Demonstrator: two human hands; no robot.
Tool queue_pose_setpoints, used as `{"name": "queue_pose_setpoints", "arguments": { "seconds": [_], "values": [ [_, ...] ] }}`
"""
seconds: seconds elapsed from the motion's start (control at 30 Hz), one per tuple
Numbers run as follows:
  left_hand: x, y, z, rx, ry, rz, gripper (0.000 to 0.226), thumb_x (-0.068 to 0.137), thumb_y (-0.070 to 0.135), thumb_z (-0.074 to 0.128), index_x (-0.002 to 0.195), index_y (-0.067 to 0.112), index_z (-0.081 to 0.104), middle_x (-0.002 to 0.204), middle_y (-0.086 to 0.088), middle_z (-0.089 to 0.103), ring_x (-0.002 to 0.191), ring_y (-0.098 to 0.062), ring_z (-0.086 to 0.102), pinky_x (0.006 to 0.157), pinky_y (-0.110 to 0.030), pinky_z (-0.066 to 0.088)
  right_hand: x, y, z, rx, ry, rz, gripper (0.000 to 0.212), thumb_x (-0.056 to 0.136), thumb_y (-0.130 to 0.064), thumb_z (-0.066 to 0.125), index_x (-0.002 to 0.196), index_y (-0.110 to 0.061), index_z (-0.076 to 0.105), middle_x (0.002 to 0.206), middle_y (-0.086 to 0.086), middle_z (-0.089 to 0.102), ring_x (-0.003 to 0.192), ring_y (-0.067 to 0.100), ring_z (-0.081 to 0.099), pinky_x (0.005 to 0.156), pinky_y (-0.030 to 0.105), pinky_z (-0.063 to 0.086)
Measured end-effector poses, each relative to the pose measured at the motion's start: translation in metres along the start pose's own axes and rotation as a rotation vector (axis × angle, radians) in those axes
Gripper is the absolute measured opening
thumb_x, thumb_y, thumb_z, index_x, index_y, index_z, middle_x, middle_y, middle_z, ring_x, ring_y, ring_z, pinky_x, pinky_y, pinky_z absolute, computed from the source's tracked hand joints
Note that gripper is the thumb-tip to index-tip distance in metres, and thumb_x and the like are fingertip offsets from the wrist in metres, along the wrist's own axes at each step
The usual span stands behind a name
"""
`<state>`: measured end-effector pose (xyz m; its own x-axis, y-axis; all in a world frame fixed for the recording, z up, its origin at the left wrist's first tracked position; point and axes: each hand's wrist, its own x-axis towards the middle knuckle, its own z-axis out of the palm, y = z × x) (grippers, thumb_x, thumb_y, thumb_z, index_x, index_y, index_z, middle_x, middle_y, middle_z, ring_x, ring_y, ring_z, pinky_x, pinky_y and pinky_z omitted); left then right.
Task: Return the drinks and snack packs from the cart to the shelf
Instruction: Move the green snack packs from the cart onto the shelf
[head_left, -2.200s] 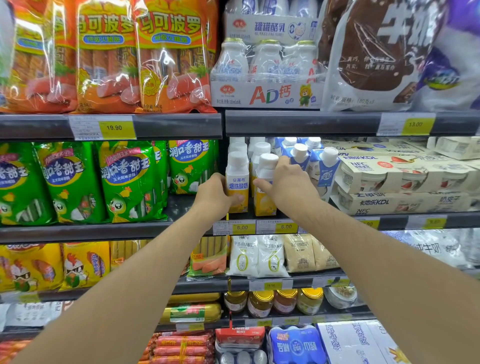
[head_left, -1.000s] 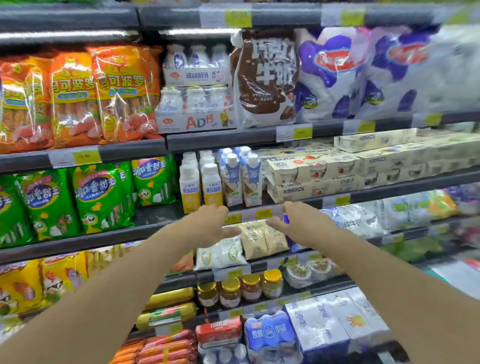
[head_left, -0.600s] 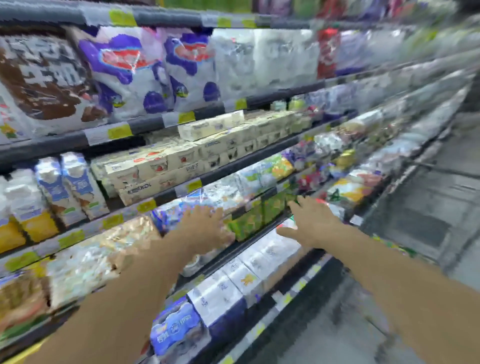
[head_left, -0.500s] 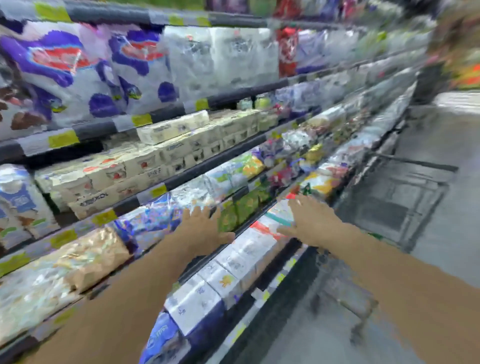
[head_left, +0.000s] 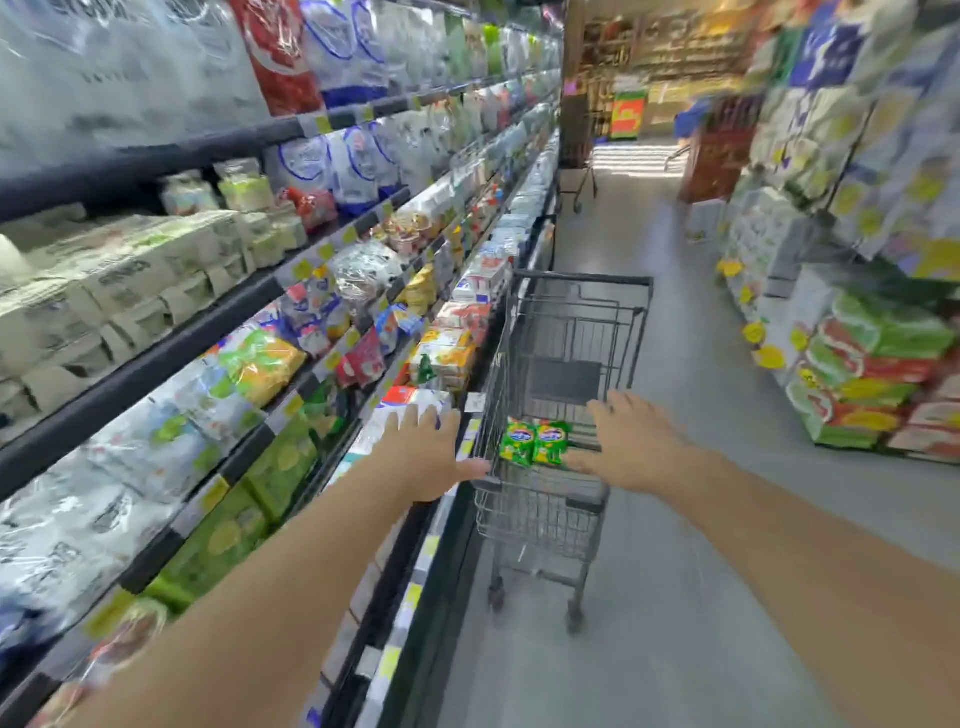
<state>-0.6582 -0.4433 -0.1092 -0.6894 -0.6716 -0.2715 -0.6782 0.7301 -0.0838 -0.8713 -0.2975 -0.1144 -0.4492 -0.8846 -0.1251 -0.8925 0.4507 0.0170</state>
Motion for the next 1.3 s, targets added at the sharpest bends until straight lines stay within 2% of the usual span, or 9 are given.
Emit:
{"name": "queue_pose_setpoints", "arguments": {
  "seconds": [0.2, 0.4, 0.6, 0.7, 0.93, 1.03, 1.13, 1.23, 1.3],
  "values": [
    [0.095, 0.013, -0.01, 0.017, -0.03, 0.181, 0.091, 0.091, 0.072, 0.029, 0.158, 0.016, 0.005, 0.165, -0.016, 0.005, 0.151, -0.039, 0.0, 0.12, -0.056, 0.002, 0.048, 0.019, 0.006, 0.054, -0.018, 0.169, 0.088, 0.083, -0.075, 0.046, 0.146, -0.014, 0.038, 0.153, 0.012, 0.037, 0.141, 0.032, 0.035, 0.114, 0.047, 0.033],
    [0.174, 0.034, -0.014, 0.03, -0.069, 0.272, 0.092, 0.09, 0.074, 0.031, 0.158, 0.018, 0.006, 0.165, -0.017, 0.007, 0.151, -0.038, 0.001, 0.121, -0.056, 0.006, 0.088, 0.046, 0.02, 0.118, -0.026, 0.23, 0.087, 0.081, -0.077, 0.046, 0.146, -0.019, 0.038, 0.152, 0.007, 0.037, 0.136, 0.03, 0.039, 0.11, 0.045, 0.034],
    [0.259, 0.067, -0.004, 0.008, -0.138, 0.297, 0.088, 0.092, 0.07, 0.032, 0.158, 0.018, 0.005, 0.164, -0.016, 0.012, 0.15, -0.039, 0.007, 0.121, -0.055, 0.01, 0.151, 0.089, 0.041, 0.188, -0.113, 0.258, 0.075, 0.089, -0.066, 0.048, 0.144, -0.016, 0.04, 0.145, 0.011, 0.042, 0.136, 0.03, 0.037, 0.113, 0.044, 0.029],
    [0.31, 0.081, 0.007, -0.005, -0.173, 0.273, 0.089, 0.092, 0.07, 0.032, 0.158, 0.018, 0.004, 0.163, -0.018, 0.016, 0.15, -0.038, 0.012, 0.12, -0.055, 0.013, 0.199, 0.117, 0.056, 0.23, -0.152, 0.249, 0.077, 0.09, -0.066, 0.048, 0.145, -0.012, 0.039, 0.145, 0.014, 0.042, 0.137, 0.031, 0.037, 0.114, 0.046, 0.031],
    [0.424, 0.102, 0.048, -0.07, -0.249, 0.167, 0.091, 0.09, 0.071, 0.033, 0.157, 0.014, 0.011, 0.158, -0.017, 0.028, 0.146, -0.035, 0.025, 0.118, -0.052, 0.022, 0.322, 0.161, 0.11, 0.248, -0.284, 0.17, 0.086, 0.091, -0.068, 0.044, 0.153, -0.01, 0.029, 0.159, 0.016, 0.029, 0.147, 0.032, 0.026, 0.121, 0.049, 0.023],
    [0.463, 0.104, 0.069, -0.116, -0.289, 0.121, 0.091, 0.091, 0.07, 0.035, 0.158, 0.014, 0.008, 0.159, -0.018, 0.027, 0.145, -0.036, 0.026, 0.118, -0.05, 0.024, 0.366, 0.167, 0.14, 0.265, -0.322, 0.146, 0.086, 0.09, -0.068, 0.046, 0.15, -0.008, 0.033, 0.156, 0.017, 0.034, 0.144, 0.033, 0.03, 0.119, 0.048, 0.026],
    [0.506, 0.104, 0.098, -0.233, -0.334, 0.064, 0.086, 0.094, 0.064, 0.04, 0.156, 0.011, 0.015, 0.156, -0.019, 0.029, 0.142, -0.036, 0.031, 0.113, -0.047, 0.031, 0.405, 0.169, 0.176, 0.31, -0.375, 0.159, 0.083, 0.091, -0.066, 0.045, 0.148, -0.007, 0.035, 0.154, 0.019, 0.036, 0.143, 0.035, 0.032, 0.117, 0.05, 0.029],
    [0.55, 0.102, 0.144, -0.359, -0.352, -0.026, 0.081, 0.095, 0.06, 0.043, 0.155, 0.01, 0.019, 0.153, -0.021, 0.033, 0.135, -0.037, 0.04, 0.107, -0.048, 0.039, 0.438, 0.17, 0.217, 0.39, -0.423, 0.196, 0.074, 0.094, -0.061, 0.045, 0.144, -0.007, 0.041, 0.147, 0.018, 0.044, 0.134, 0.034, 0.044, 0.11, 0.048, 0.038],
    [0.577, 0.101, 0.181, -0.404, -0.385, -0.088, 0.081, 0.095, 0.059, 0.044, 0.154, 0.008, 0.021, 0.15, -0.023, 0.035, 0.135, -0.039, 0.04, 0.106, -0.048, 0.04, 0.457, 0.169, 0.246, 0.483, -0.464, 0.237, 0.072, 0.097, -0.056, 0.046, 0.146, -0.004, 0.038, 0.148, 0.019, 0.042, 0.133, 0.033, 0.046, 0.108, 0.046, 0.042]
  ]
}}
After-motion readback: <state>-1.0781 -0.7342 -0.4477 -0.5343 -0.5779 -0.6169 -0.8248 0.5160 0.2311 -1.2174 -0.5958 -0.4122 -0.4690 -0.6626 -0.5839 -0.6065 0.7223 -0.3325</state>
